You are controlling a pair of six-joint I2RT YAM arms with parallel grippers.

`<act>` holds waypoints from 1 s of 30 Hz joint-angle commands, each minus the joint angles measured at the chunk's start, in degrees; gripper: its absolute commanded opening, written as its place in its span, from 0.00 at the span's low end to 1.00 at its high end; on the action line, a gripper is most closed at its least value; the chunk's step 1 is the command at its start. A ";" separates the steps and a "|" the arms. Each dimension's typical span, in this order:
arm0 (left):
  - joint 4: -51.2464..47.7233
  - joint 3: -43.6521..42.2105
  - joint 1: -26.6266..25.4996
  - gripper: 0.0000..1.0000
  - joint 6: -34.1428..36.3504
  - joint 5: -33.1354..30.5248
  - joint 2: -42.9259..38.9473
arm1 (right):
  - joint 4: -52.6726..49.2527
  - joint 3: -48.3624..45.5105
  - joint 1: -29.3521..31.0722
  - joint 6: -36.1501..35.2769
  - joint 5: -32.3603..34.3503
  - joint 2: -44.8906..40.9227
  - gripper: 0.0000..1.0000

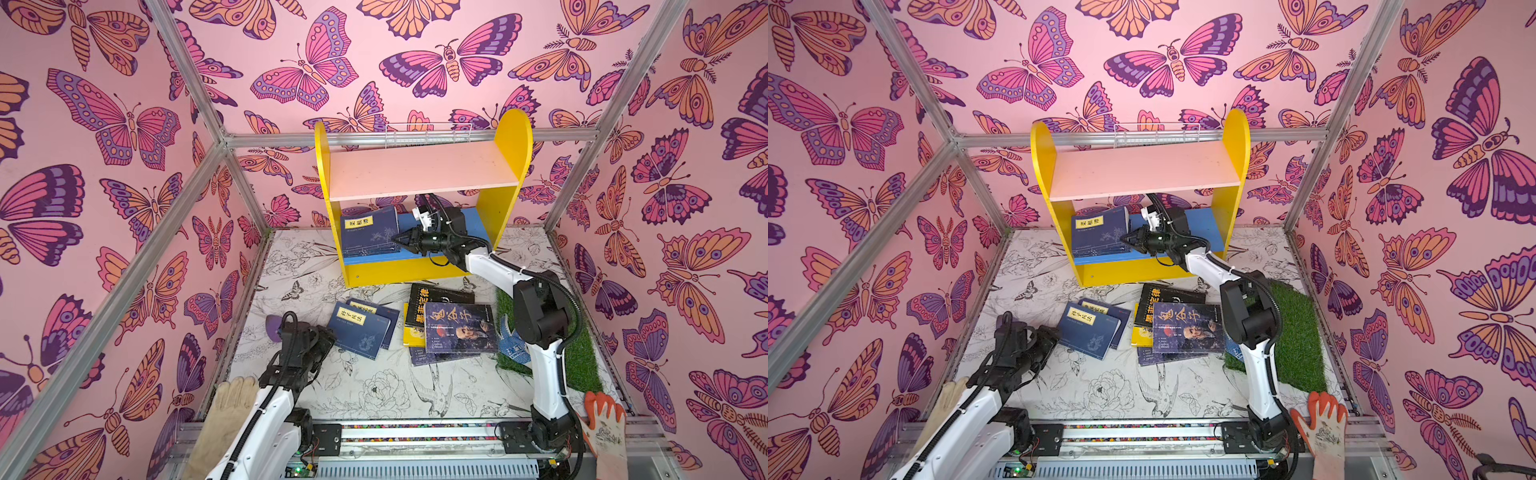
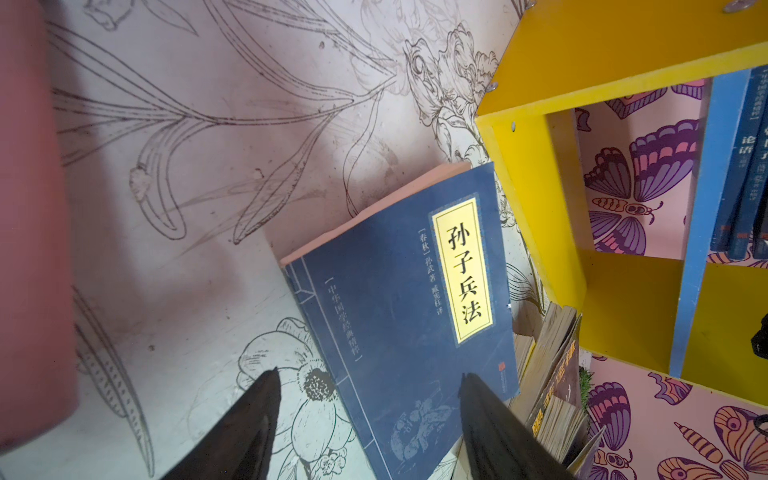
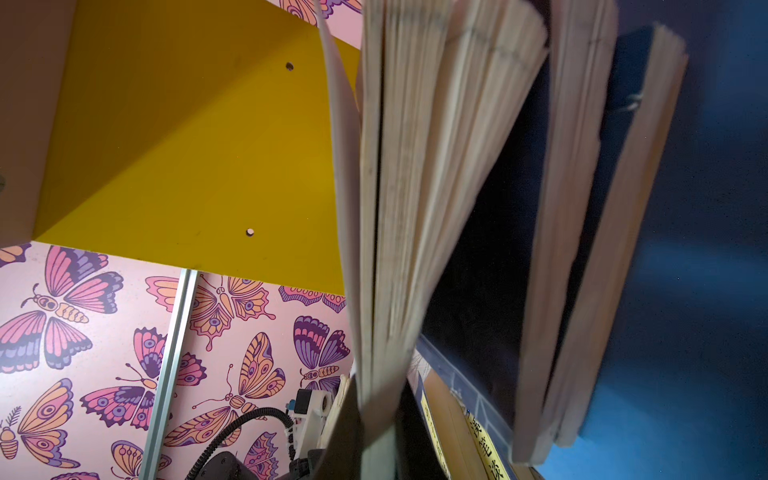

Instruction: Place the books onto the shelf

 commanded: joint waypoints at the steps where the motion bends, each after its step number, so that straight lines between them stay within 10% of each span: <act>1: -1.52 0.43 0.14 0.71 0.50 0.01 -0.14 | -3.33 2.99 1.64 -3.34 2.93 0.39 0.16; 11: -1.50 0.44 0.12 0.71 0.31 0.27 0.00 | -21.37 11.46 2.54 -15.38 12.94 -0.90 0.47; 30: -1.36 0.23 0.10 0.71 0.39 0.80 0.52 | -39.03 14.61 5.82 -41.58 23.16 -4.16 0.63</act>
